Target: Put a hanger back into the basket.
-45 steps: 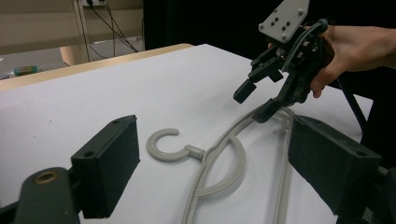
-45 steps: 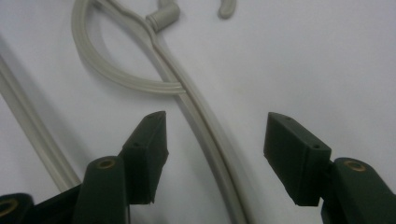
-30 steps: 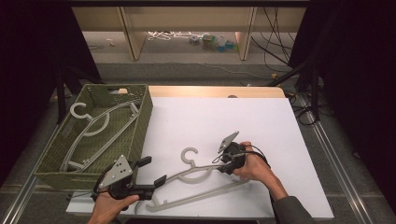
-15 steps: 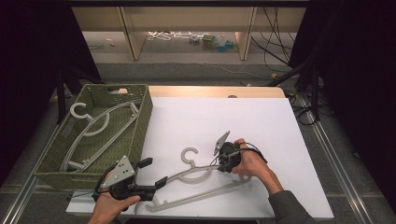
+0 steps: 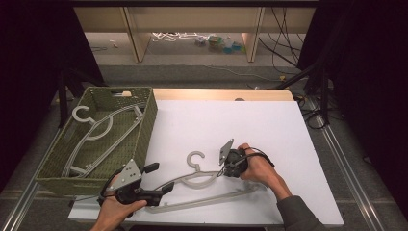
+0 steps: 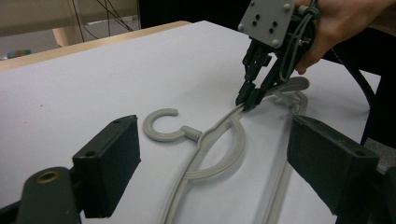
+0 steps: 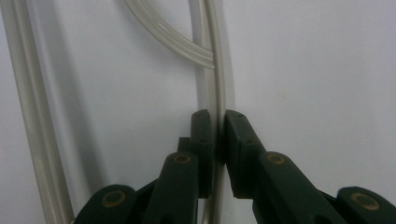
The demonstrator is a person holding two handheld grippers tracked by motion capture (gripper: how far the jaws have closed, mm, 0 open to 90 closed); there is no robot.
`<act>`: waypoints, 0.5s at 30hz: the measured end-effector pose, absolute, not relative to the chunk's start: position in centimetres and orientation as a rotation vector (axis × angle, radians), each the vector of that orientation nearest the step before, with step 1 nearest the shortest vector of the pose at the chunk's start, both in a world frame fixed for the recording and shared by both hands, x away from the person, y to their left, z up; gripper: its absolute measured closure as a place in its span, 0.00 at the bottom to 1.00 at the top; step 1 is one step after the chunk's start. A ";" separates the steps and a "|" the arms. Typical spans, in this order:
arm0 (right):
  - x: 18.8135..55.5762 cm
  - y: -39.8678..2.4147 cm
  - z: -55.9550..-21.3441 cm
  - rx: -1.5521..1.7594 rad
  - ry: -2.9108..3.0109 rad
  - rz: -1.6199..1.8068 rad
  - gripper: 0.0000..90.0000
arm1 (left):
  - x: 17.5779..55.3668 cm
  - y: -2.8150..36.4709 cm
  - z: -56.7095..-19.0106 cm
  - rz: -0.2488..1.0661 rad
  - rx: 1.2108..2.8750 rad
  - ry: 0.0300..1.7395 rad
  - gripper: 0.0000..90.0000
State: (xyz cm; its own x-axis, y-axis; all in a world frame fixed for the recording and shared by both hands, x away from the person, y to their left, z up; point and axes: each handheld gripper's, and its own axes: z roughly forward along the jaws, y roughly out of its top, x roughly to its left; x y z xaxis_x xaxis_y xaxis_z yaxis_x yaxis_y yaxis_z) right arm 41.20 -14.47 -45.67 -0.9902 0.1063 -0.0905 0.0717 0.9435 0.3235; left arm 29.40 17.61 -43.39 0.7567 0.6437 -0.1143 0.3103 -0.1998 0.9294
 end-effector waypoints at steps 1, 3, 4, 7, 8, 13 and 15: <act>41.2 -14.5 -45.5 0.100 2.979 0.502 0.92 | 29.5 17.4 -43.4 0.350 1.795 0.764 0.19; 41.0 -14.6 -44.9 0.043 2.957 0.508 0.92 | 30.0 17.1 -43.4 0.346 1.817 0.771 0.19; 40.9 -14.6 -44.6 0.035 2.952 0.507 0.92 | 30.2 16.8 -43.4 0.337 1.824 0.775 0.19; 40.5 -14.5 -43.9 0.002 2.924 0.505 0.92 | 31.0 16.1 -43.6 0.321 1.875 0.806 0.20; 40.4 -14.5 -43.7 -0.004 2.917 0.510 0.92 | 31.4 15.7 -43.7 0.315 1.898 0.807 0.21; 39.9 -14.5 -42.3 -0.074 2.856 0.509 0.92 | 33.2 13.8 -44.1 0.258 1.962 0.830 0.27; 39.8 -14.5 -41.9 -0.097 2.836 0.517 0.92 | 33.8 13.2 -44.3 0.238 1.983 0.842 0.28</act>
State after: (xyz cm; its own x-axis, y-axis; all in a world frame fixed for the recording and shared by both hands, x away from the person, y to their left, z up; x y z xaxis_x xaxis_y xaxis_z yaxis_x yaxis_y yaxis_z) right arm 39.77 -14.50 -41.91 -0.9648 -0.0194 -0.2623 -0.1106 0.9346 0.3380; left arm 33.82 13.20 -44.27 0.7457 0.6457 -0.1645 0.4642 -0.3263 0.8234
